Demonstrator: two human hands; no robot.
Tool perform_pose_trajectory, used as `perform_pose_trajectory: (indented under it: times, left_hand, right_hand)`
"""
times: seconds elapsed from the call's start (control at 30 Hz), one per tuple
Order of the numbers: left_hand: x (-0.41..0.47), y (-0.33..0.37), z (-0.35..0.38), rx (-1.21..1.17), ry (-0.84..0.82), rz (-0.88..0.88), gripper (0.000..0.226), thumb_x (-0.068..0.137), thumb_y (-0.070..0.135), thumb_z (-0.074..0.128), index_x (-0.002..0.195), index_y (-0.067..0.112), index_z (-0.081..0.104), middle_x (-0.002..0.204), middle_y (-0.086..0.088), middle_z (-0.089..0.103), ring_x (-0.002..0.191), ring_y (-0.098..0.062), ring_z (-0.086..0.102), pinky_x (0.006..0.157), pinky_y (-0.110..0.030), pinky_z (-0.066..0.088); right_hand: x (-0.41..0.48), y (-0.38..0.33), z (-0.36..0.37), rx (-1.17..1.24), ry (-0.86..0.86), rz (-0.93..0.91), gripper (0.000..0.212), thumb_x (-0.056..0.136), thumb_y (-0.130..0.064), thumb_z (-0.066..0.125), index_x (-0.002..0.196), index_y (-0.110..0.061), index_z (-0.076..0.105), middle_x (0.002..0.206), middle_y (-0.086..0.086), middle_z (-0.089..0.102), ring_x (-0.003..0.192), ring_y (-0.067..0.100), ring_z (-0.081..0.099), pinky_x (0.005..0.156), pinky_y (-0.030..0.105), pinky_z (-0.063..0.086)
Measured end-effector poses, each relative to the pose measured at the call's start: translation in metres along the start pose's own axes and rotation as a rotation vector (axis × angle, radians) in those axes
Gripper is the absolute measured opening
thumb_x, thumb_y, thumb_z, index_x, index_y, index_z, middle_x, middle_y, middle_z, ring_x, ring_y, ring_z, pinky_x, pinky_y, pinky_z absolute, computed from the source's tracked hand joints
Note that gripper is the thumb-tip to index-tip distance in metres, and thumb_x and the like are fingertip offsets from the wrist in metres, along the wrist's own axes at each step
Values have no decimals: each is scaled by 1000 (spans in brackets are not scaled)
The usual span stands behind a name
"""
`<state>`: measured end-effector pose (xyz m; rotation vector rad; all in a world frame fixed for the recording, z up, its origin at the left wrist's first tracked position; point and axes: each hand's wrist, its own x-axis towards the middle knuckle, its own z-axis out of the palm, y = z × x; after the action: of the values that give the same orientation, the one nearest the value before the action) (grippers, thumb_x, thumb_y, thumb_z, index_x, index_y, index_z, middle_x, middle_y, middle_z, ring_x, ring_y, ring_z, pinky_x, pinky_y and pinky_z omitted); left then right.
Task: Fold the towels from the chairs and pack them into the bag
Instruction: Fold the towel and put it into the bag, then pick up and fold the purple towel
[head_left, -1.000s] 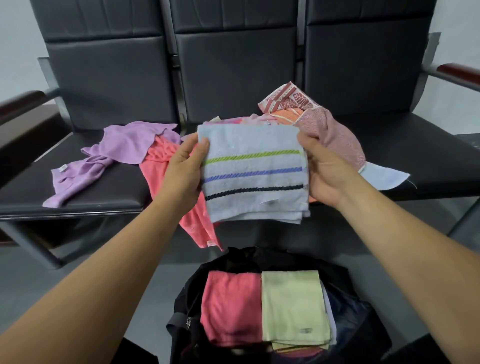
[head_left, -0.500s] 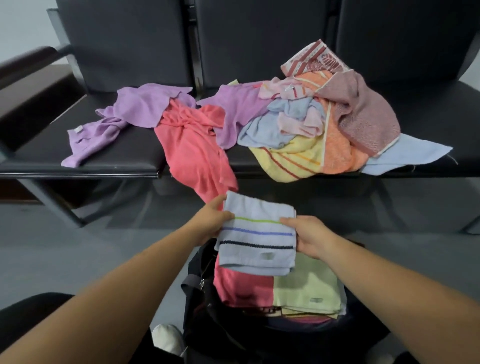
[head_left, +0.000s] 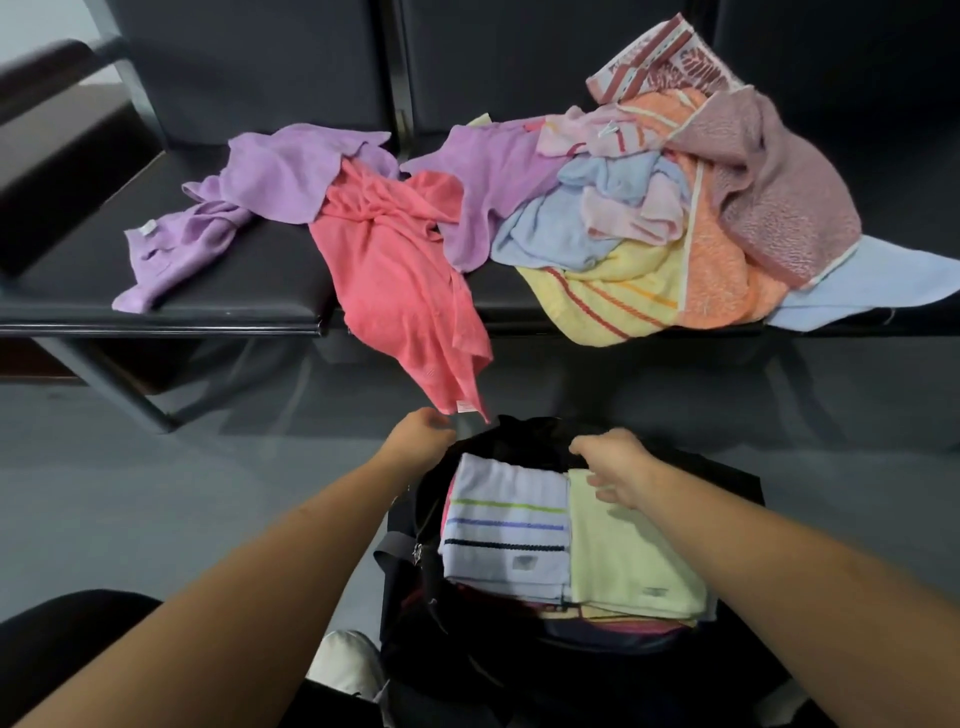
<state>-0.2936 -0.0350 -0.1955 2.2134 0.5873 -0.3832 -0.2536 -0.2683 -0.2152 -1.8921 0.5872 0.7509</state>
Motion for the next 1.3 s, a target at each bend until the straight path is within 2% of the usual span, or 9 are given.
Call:
perform_pose_trajectory:
  times: [0.17,0.27,0.37,0.53,0.63,0.83,0.93,1.17,1.3]
  left_hand:
    - [4,58,-30,-26,-20,225,14,97,16,58,103,13,70,92,0,68,86,-24,67,87,-38,55]
    - [12,98,-65,-60,50,305,11,96,14,58,94,20,68,83,2,68,75,-18,65,69,-26,54]
    - [27,129,-92,-19,144,379,13,94,12,57,101,14,69,86,0,67,76,-17,60,70,-29,52]
    - [59,163,-102,105,215,440,18,94,9,55,104,13,69,89,4,62,81,-14,57,62,-16,41]
    - [81,177,-92,150,243,459,21,93,10,55,108,12,70,99,2,62,92,-15,56,76,-20,37]
    - [134,208,-76,150,349,496,32,90,7,60,122,5,63,130,-14,53,119,-30,54,93,-28,38]
    - [159,211,-76,254,320,402,41,99,17,55,137,2,51,131,-18,57,123,-36,53,92,-35,39]
    - [159,225,-101,82,357,548,11,97,14,59,97,16,69,76,5,59,71,-13,52,58,-26,33]
    - [121,261,-132,-39,241,736,13,98,22,63,85,24,65,75,0,59,67,-9,49,67,-27,40]
  right_hand:
    - [-15,-71,-22,50,-96,-160,13,97,-17,59,102,-6,63,99,12,62,90,25,64,83,38,54]
    - [-31,-127,-41,42,-136,-308,11,98,-14,58,103,-6,62,99,12,67,86,22,68,79,35,57]
    - [-37,-176,-59,-3,-36,-486,12,95,-9,60,104,-2,64,95,17,66,79,22,67,71,35,59]
    - [-23,-227,-80,-258,255,-689,27,89,-6,62,111,9,65,101,21,69,102,38,69,85,45,57]
    - [-2,-237,-91,-455,385,-737,39,90,-14,66,127,-6,61,124,17,63,113,32,60,79,27,41]
    - [44,-258,-111,-590,561,-781,41,94,-21,62,132,-7,52,140,20,40,110,42,59,93,41,49]
    - [60,-269,-112,-623,532,-822,43,95,-24,63,135,-11,53,138,18,44,113,41,58,93,41,48]
    - [77,-272,-102,-368,462,-896,25,90,-19,68,115,-13,69,110,7,69,105,26,63,85,32,48]
    - [48,-280,-99,-247,123,-1134,66,84,-22,82,144,-23,52,135,-3,56,125,10,51,102,25,42]
